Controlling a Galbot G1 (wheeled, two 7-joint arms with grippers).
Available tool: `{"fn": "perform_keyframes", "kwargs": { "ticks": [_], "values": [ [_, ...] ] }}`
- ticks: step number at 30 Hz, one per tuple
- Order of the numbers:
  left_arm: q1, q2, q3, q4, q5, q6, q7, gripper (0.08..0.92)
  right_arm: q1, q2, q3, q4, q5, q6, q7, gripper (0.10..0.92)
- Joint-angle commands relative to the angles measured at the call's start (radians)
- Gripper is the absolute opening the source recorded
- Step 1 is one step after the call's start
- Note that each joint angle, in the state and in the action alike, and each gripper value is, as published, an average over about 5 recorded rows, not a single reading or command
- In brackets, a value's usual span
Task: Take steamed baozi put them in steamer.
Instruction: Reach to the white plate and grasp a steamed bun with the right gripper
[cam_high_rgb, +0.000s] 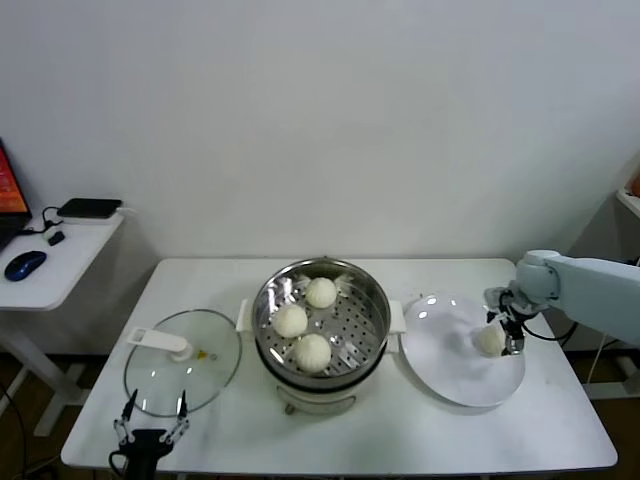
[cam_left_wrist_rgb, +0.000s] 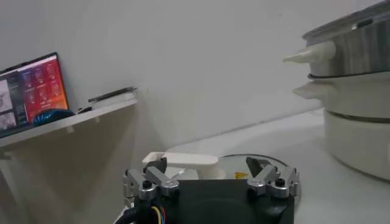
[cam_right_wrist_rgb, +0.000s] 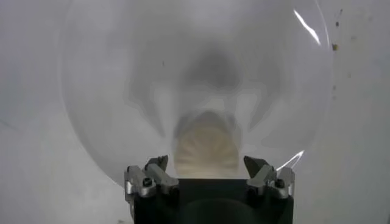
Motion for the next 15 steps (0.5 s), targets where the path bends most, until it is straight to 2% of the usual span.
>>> {"fn": "perform_keyframes", "kwargs": {
  "ticks": [1, 7, 12, 15],
  "values": [
    [-0.001, -0.04, -0.002, 0.005, 0.002, -0.002, 0.0, 0.823, -0.043, 0.005, 0.042, -0.028, -0.022, -0.001, 0.001, 0.782],
    [-0.002, -0.041, -0.004, 0.006, 0.0, -0.004, -0.001, 0.823, -0.035, 0.008, 0.038, -0.036, -0.023, 0.004, -0.008, 0.635],
    [0.0, -0.041, -0.005, 0.003, -0.001, -0.003, -0.002, 0.823, 0.018, 0.004, -0.004, -0.002, 0.005, 0.002, -0.017, 0.591],
    [-0.001, -0.041, -0.006, 0.0, -0.003, -0.003, -0.001, 0.823, 0.156, -0.003, -0.111, 0.069, 0.08, -0.009, -0.023, 0.58]
  ]
}}
